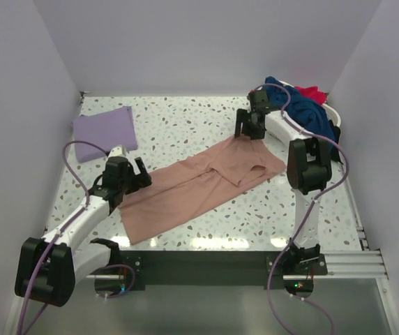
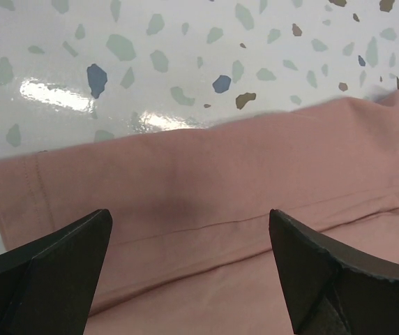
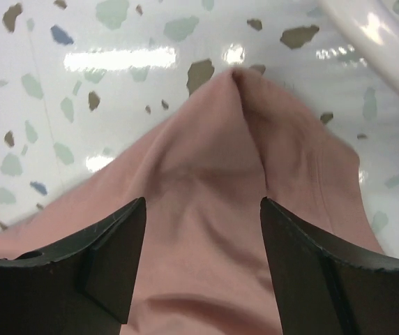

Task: Fold and stack the t-shirts
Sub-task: Fold the tshirt

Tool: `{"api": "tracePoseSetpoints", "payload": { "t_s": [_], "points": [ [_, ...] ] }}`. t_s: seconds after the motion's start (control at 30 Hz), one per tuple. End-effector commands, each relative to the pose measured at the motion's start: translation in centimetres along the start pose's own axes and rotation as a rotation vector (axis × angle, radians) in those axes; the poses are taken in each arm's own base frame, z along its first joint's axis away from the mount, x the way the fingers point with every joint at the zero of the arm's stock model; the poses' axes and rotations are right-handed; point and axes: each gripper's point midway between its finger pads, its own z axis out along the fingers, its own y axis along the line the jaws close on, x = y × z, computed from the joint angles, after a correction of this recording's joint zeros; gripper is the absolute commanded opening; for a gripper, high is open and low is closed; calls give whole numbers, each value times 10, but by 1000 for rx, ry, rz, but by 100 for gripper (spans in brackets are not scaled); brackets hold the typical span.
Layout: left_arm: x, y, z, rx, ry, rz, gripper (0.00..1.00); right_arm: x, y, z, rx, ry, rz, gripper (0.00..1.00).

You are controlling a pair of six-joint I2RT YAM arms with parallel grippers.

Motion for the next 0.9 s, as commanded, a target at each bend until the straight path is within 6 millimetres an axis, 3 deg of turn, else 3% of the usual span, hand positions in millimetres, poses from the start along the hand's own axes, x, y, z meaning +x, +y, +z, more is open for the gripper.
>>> {"api": "tracePoseSetpoints", "payload": {
  "t_s": [0.0,0.07,0.1,0.13,0.17,0.27,0.3,0.47,0.67,0.87],
  "points": [
    [-12,-20,-3,51,-29,12,100,-25,29,-77,-94,-137,-61,70],
    [-5,-26,4,55,-3,52,100,-14,34,-91,-104,-143,-72,71],
    [-4,-30,6,62,1,61,100,5,35,-91,-101,-123,-78,71],
    [2,-35,8,76,16,79,100,7,38,-106,-111,-148,-82,71],
    [9,-39,12,87,40,90,100,29,35,-102,-106,-110,-80,71],
    [20,-54,17,114,57,121,100,48,38,-109,-142,-104,-62,72],
    [23,-56,18,116,60,127,100,63,34,-102,-142,-79,-49,72],
    [32,-59,22,102,78,136,100,92,27,-82,-139,-2,-48,72],
    [42,-48,18,72,94,127,100,99,26,-58,-130,44,-53,72],
    [65,-28,9,5,149,69,100,108,23,-29,-110,106,-55,73]
  ]
}}
